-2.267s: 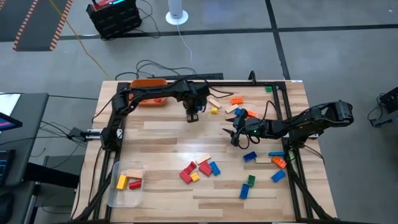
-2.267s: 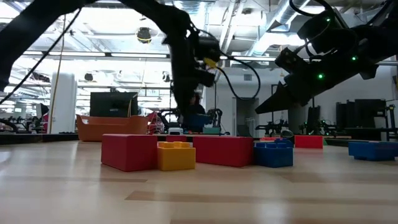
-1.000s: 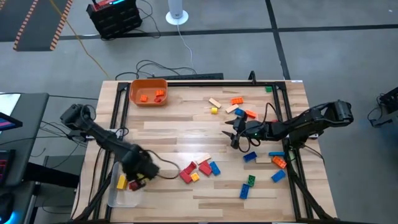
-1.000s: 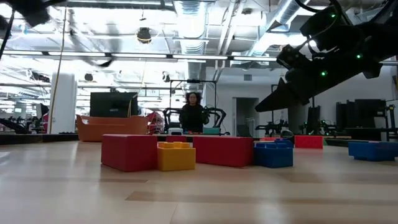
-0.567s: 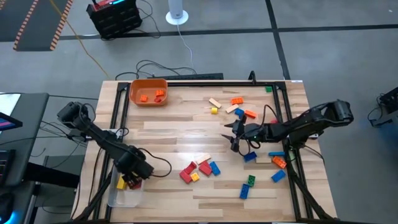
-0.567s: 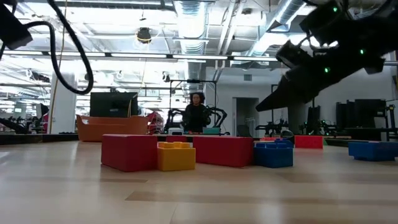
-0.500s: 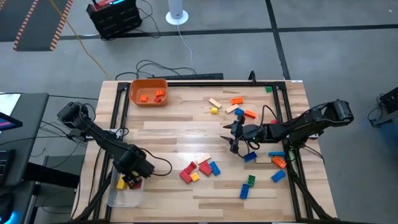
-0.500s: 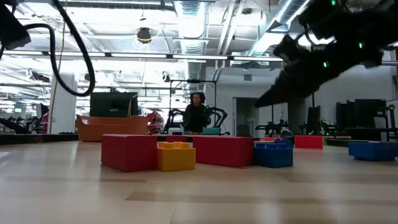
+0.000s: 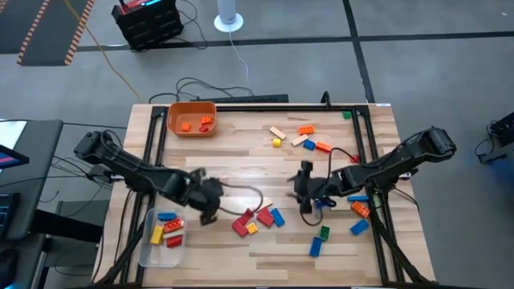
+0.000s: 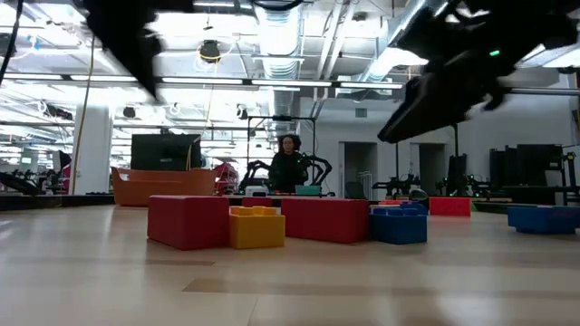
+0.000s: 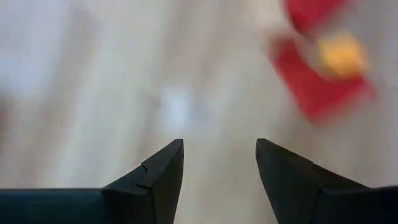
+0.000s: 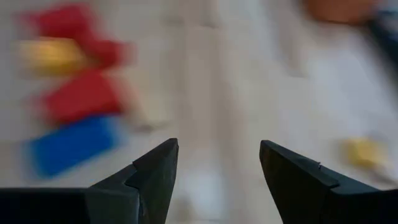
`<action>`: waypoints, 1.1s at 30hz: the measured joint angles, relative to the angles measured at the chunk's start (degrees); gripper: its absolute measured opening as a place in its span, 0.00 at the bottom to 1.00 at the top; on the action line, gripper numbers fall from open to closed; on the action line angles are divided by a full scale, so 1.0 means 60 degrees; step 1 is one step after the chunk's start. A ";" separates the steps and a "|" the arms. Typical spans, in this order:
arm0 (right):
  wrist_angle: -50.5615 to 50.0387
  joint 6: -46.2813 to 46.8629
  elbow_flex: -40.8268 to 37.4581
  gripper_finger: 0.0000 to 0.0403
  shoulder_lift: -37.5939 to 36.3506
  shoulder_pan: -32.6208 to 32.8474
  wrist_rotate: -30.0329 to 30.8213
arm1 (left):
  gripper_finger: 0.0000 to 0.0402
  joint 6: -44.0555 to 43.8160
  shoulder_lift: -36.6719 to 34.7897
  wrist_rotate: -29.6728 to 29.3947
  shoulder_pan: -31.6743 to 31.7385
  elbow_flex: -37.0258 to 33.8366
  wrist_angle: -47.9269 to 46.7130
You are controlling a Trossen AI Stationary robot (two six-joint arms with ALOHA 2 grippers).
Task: Sort blocks by size
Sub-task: Put the small yellow block into the orange bin
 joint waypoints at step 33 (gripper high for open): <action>-0.1141 -0.2273 0.3929 0.64 0.5345 -0.6307 -0.3577 | 0.48 0.5524 0.0007 -0.1881 0.4674 -0.3187 0.9370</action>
